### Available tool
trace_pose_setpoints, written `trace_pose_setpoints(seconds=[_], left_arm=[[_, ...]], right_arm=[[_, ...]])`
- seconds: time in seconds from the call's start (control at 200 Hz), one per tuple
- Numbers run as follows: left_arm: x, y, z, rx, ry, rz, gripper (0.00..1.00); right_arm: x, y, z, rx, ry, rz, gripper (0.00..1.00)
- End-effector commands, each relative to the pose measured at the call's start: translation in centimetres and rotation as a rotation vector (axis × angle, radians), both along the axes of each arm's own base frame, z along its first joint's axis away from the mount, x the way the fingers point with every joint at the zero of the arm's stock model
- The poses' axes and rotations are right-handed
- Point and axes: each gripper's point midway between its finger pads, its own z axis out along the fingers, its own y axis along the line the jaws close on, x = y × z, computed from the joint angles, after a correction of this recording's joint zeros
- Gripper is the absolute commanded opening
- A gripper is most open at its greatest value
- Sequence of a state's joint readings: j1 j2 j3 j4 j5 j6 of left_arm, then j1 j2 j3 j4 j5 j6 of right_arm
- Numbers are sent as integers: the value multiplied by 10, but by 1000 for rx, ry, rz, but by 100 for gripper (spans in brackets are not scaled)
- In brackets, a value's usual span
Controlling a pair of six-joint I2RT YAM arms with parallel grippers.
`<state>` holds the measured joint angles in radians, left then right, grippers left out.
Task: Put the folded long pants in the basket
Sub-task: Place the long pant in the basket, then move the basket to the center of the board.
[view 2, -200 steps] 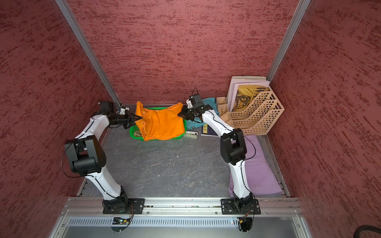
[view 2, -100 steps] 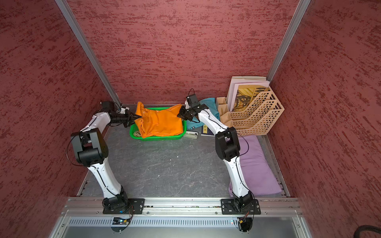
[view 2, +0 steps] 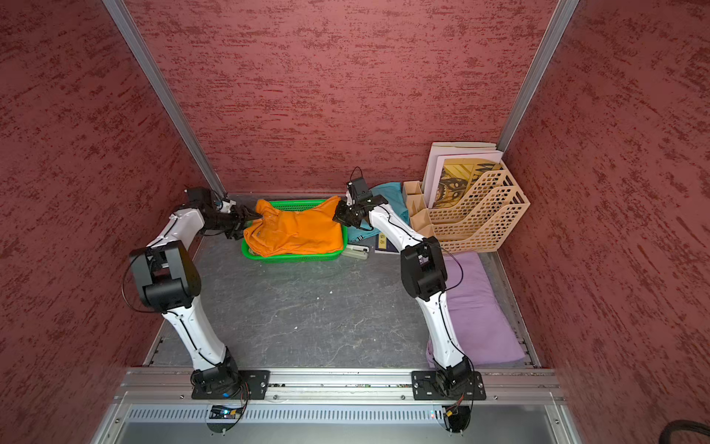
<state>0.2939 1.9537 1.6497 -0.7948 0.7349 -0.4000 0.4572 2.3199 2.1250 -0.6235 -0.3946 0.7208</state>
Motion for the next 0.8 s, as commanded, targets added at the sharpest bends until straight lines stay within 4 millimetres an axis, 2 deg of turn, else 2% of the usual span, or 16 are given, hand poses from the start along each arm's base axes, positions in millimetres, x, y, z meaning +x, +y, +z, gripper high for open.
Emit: trace_pose_setpoints(seconds=[0.0, 0.14, 0.215, 0.24, 0.346, 0.431, 0.496, 0.571, 0.651, 0.716, 0.791], left_arm=[[-9, 32, 42, 193, -82, 98, 74], [-34, 67, 54, 356, -66, 251, 74], [-40, 61, 70, 362, -140, 240, 73], [-41, 54, 76, 344, -174, 221, 73], [-39, 5, 94, 187, -276, 70, 70], [-40, -41, 92, 146, -255, -65, 64], [-45, -80, 87, 152, -243, -177, 61], [-57, -124, 83, 146, -251, -276, 60], [-70, -161, 76, 113, -262, -343, 60], [-77, -184, 66, 96, -252, -380, 59], [-82, -205, 49, 109, -221, -426, 58]], right_arm=[[12, -6, -7, -16, -37, -16, 0], [14, -2, -11, -1, -50, 1, 0], [14, -2, -10, -2, -58, 8, 0], [14, -2, -8, -4, -65, 11, 5], [14, -1, 5, -3, -102, 34, 24], [12, -2, 19, -3, -128, 54, 45], [9, -8, 31, -18, -144, 51, 55], [5, -24, 43, -55, -165, 32, 62], [-1, -44, 55, -93, -196, 6, 66], [-9, -61, 58, -113, -201, -18, 69], [-17, -74, 50, -111, -172, -34, 73]])
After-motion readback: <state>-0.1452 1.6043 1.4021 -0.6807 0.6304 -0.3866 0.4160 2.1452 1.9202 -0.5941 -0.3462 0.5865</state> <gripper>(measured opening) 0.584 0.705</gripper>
